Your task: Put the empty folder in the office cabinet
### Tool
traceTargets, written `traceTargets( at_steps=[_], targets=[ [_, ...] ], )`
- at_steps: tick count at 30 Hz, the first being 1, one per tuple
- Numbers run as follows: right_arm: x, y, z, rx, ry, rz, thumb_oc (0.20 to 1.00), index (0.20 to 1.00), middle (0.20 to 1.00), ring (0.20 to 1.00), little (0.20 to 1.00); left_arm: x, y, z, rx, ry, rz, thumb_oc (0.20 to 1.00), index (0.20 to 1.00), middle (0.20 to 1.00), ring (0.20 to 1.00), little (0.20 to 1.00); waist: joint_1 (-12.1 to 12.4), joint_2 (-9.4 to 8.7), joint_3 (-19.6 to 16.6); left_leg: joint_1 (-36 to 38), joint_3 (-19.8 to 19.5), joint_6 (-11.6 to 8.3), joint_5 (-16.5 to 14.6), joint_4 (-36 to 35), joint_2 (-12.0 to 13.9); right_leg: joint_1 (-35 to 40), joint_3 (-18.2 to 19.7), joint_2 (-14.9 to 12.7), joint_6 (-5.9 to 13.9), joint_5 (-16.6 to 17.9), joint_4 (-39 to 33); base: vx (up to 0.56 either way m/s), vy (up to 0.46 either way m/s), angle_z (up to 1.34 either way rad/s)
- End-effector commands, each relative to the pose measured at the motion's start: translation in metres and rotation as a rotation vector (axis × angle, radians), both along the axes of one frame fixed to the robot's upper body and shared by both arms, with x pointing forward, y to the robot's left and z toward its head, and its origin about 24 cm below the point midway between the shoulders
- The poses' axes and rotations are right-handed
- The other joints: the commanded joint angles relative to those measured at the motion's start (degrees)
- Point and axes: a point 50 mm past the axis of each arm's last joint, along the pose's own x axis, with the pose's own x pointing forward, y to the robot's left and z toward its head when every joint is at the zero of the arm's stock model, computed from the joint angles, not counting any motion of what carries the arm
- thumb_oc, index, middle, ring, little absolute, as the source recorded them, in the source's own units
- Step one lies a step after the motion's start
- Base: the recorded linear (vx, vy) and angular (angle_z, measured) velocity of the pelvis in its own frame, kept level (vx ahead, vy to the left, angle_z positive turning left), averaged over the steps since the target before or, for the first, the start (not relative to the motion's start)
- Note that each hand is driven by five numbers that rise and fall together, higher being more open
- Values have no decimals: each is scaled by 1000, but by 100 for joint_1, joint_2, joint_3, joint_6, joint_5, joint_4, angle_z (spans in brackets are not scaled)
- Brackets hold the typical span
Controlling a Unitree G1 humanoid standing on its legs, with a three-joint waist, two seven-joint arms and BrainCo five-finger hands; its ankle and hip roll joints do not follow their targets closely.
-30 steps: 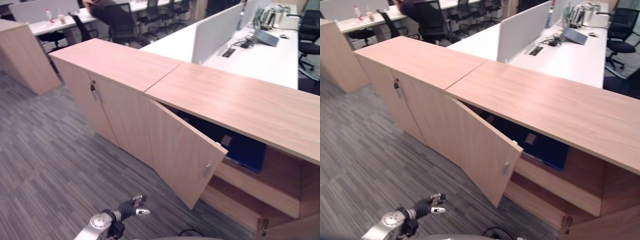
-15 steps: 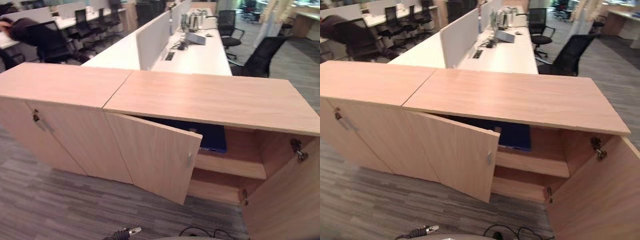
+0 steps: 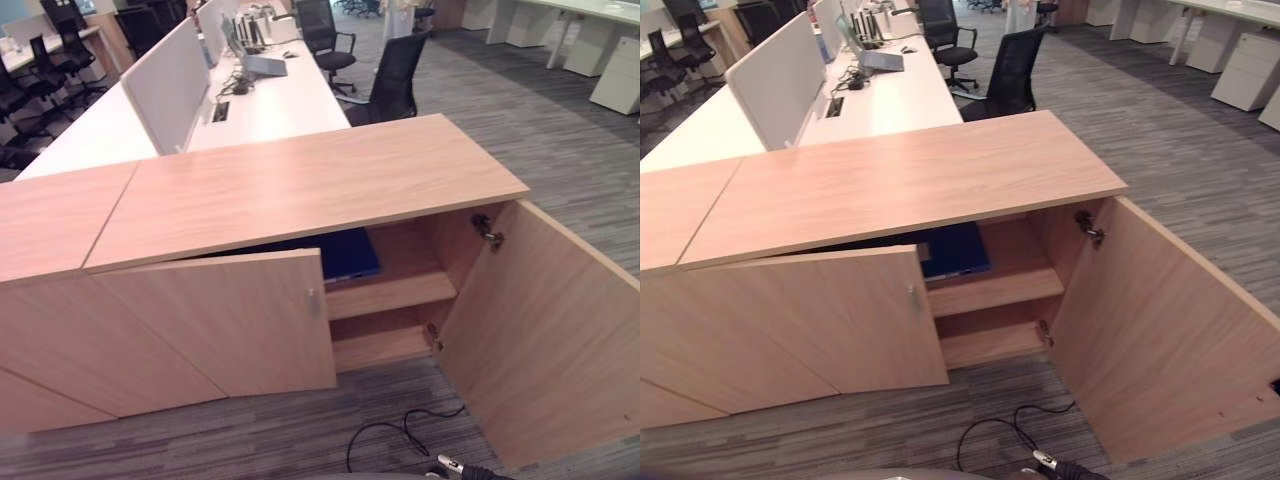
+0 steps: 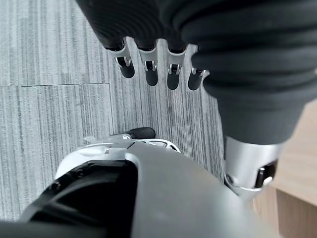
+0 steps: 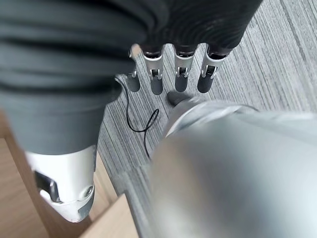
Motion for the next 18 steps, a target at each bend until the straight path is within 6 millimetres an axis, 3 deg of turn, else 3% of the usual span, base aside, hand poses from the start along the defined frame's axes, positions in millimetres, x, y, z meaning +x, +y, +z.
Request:
traceTargets(
  at_steps=[1, 8, 9, 11, 13, 16, 18],
  targets=[
    [1, 19, -5, 38, 24, 67, 1000, 1000, 1000, 1000, 1000, -10, 26, 4, 76, 55, 42, 1000, 1000, 1000, 1000, 1000, 179, -390, -274, -588, -311, 155, -261, 29, -486, -5, -119, -388, 425, 204, -428, 50, -194, -31],
    [-1, 27, -7, 55, 12, 71, 1000, 1000, 1000, 1000, 1000, -4, 38, 7, 129, 49, 42, 1000, 1000, 1000, 1000, 1000, 0, -560, -266, -597, -143, -91, -205, 9, -98, -58, 40, -47, 367, 140, -622, 42, -273, -39],
    [-1, 29, -7, 50, 3, 70, 1000, 1000, 1000, 1000, 1000, 1, 40, 8, 137, 38, 43, 1000, 1000, 1000, 1000, 1000, -91, -610, -267, -581, -97, -232, -158, 15, 125, -65, 162, 169, 297, 42, -697, 84, -354, -34],
    [-1, 30, -7, 49, 0, 71, 1000, 1000, 1000, 1000, 1000, 0, 39, 8, 138, 37, 49, 1000, 1000, 1000, 1000, 1000, -128, -613, -282, -562, -54, -294, -136, 17, 233, -72, 230, 291, 257, -14, -729, 100, -356, -52],
    [3, 37, -8, 53, -17, 91, 1000, 1000, 1000, 1000, 1000, -1, 46, 10, 156, 37, 107, 1000, 1000, 1000, 1000, 1000, -247, -660, -320, -467, 107, -494, -139, 157, 633, -115, 524, 708, 99, -280, -772, 160, -443, -45],
    [11, 46, -8, 64, -46, 132, 1000, 1000, 1000, 1000, 1000, 4, 56, 13, 198, 22, 161, 1000, 1000, 1000, 1000, 1000, -253, -784, -242, -627, 294, -566, -273, 1142, 1053, 0, 750, 1053, -159, -580, -762, 111, -356, -64],
    [12, 44, -7, 49, -51, 140, 1000, 1000, 1000, 1000, 1000, 11, 55, 14, 208, 4, 174, 1000, 1000, 1000, 1000, 1000, -213, -851, -169, -822, 203, -571, -30, 1897, 1235, 157, 841, 1249, -324, -691, -843, 98, -274, -103]
  ],
)
